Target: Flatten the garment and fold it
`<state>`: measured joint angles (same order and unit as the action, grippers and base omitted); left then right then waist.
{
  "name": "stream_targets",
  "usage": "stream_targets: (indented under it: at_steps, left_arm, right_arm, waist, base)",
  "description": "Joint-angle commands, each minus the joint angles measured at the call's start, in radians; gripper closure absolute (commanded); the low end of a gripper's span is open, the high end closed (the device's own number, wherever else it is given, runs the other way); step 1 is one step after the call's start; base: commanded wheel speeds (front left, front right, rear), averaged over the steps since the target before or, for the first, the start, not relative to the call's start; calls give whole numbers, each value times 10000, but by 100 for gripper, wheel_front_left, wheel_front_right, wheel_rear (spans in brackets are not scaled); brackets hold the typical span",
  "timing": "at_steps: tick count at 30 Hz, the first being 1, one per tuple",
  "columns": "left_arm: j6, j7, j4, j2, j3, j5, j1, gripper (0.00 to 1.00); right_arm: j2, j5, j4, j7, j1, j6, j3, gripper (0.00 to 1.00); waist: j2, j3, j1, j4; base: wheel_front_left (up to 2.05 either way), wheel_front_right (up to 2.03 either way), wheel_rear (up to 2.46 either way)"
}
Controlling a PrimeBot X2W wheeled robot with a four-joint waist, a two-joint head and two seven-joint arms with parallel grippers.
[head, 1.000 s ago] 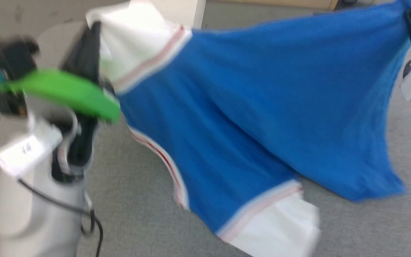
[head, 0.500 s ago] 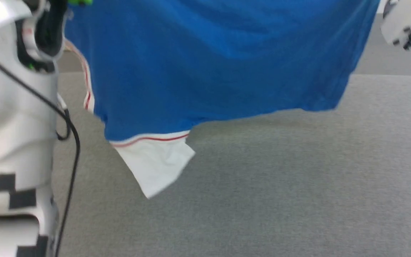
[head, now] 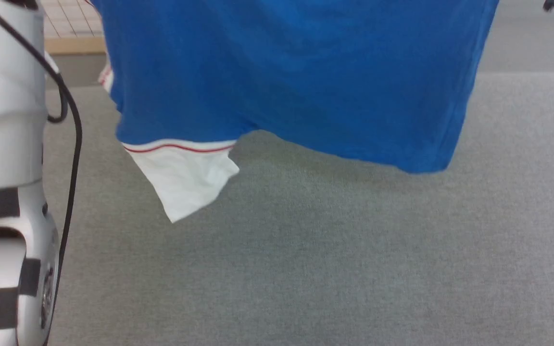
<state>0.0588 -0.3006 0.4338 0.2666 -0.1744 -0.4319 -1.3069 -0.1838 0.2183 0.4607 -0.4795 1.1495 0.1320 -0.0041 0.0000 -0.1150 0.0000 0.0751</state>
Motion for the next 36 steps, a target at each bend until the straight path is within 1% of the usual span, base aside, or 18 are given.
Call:
stream_targets:
  at_steps: [1,7,12,16,21,24,28,32,36]
  left_arm:
    - [86,125,98,-54,-14,127,-337,100]
    - [180,451,366,-283,-215,344,-1383,100]
    - [302,1466,613,-462,-242,601,-2429,100]
    - [306,2428,856,-709,-158,586,-3049,100]
    - [12,3654,1365,-1018,-52,392,-3666,100]
    - [-256,4293,1642,-1110,-67,294,-3584,100]
    - [-683,4692,1825,-967,-141,220,-3399,100]
    - [-1026,5022,1700,-864,-37,-21,-3072,100]
    - [-1244,5172,1286,-738,145,-357,-2405,100]
  right_arm:
    - [57,-151,170,82,322,-13,-63,100]
    - [214,-638,925,357,1513,-13,-433,100]
    - [225,-1397,1500,1150,2656,-13,-410,100]
    - [167,-1948,2059,1876,3331,-13,-435,100]
    - [-190,-2519,2592,2713,3890,-13,-515,100]
    - [-528,-2856,2844,3261,4015,-13,-420,100]
    - [-991,-3191,2978,4011,4169,-13,-174,100]
    - [-1389,-3397,3069,4810,4149,-13,195,100]
    - [-1742,-3359,3194,5396,3994,-13,731,100]
  waist:
    - [0,-583,0,219]
    - [0,-1854,0,417]
    - [0,-2869,0,577]
    - [0,-3407,0,543]
    - [0,-4122,0,183]
    - [0,-4523,0,-80]
    - [0,-5106,0,-336]
    - [0,-5514,0,-459]
    - [0,-5663,0,-527]
  base:
    - [0,0,0]
    - [0,0,0]
    - [0,0,0]
    - [0,0,0]
    - [0,0,0]
    - [0,0,0]
    - [0,0,0]
    - [0,0,0]
    - [0,0,0]
